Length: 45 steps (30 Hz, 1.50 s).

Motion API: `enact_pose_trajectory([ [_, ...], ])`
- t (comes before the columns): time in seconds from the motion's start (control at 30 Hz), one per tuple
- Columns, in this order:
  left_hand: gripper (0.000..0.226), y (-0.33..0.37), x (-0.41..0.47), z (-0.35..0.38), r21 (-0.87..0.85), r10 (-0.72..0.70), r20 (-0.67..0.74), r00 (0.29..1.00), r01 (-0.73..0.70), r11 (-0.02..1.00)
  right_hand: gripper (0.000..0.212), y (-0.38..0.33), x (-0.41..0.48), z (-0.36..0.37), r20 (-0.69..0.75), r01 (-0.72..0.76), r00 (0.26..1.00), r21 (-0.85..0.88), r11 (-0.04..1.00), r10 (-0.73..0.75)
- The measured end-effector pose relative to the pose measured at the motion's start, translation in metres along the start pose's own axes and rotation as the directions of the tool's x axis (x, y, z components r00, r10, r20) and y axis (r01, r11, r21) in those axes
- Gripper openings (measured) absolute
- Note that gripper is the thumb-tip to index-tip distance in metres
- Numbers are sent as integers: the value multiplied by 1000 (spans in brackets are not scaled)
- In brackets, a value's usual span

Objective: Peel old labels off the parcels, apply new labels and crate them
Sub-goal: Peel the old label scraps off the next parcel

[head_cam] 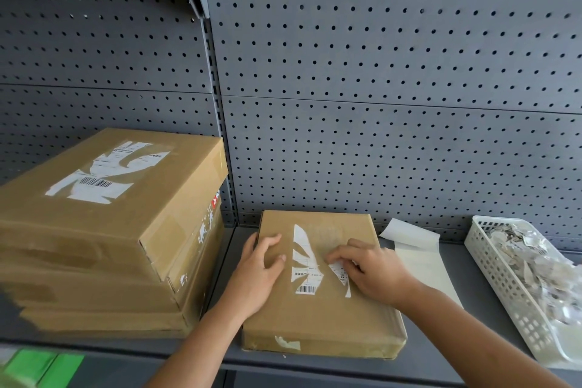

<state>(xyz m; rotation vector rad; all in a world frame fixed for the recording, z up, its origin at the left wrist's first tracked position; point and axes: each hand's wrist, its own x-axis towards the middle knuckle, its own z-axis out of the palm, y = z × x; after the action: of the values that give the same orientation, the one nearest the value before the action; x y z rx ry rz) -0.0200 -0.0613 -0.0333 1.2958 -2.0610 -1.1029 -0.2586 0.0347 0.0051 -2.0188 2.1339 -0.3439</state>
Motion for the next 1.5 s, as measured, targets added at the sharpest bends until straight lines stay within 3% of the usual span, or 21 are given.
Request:
enact_pose_trajectory([
  [0.23, 40, 1, 0, -1, -8, -6, 11, 1000, 6, 1000, 21, 2, 6, -3, 35, 28, 999, 6, 1000, -28],
  [0.37, 38, 2, -1, -1, -18, -18, 13, 1000, 18, 1000, 30, 7, 5, -3, 12, 7, 1000, 99, 995, -8],
  [0.43, 39, 2, -2, 0, -14, -19, 11, 1000, 19, 1000, 32, 8, 2, 0, 6, 45, 999, 80, 996, -46],
  [0.63, 38, 1, 0, 0, -19, -10, 12, 1000, 11, 1000, 9, 11, 1, 7, -74, 93, 993, 33, 995, -90],
  [0.83, 37, -2, 2, 0, -17, -15, 11, 1000, 16, 1000, 12, 2, 3, 9, -43, 99, 994, -85, 992, -103],
  [1.13, 37, -3, 2, 0, -23, -9, 7, 1000, 9, 1000, 18, 13, -7, 3, -58, 110, 993, 152, 982, -103],
  [1.3, 38, 0, 0, 0, -16, -17, 8, 1000, 17, 1000, 28, 11, -7, 5, -49, 130, 991, 92, 987, -126],
  [1.5, 39, 4, -2, -1, -9, -13, 7, 1000, 13, 1000, 13, 11, -8, 7, -126, 81, 990, 144, 986, -63],
])
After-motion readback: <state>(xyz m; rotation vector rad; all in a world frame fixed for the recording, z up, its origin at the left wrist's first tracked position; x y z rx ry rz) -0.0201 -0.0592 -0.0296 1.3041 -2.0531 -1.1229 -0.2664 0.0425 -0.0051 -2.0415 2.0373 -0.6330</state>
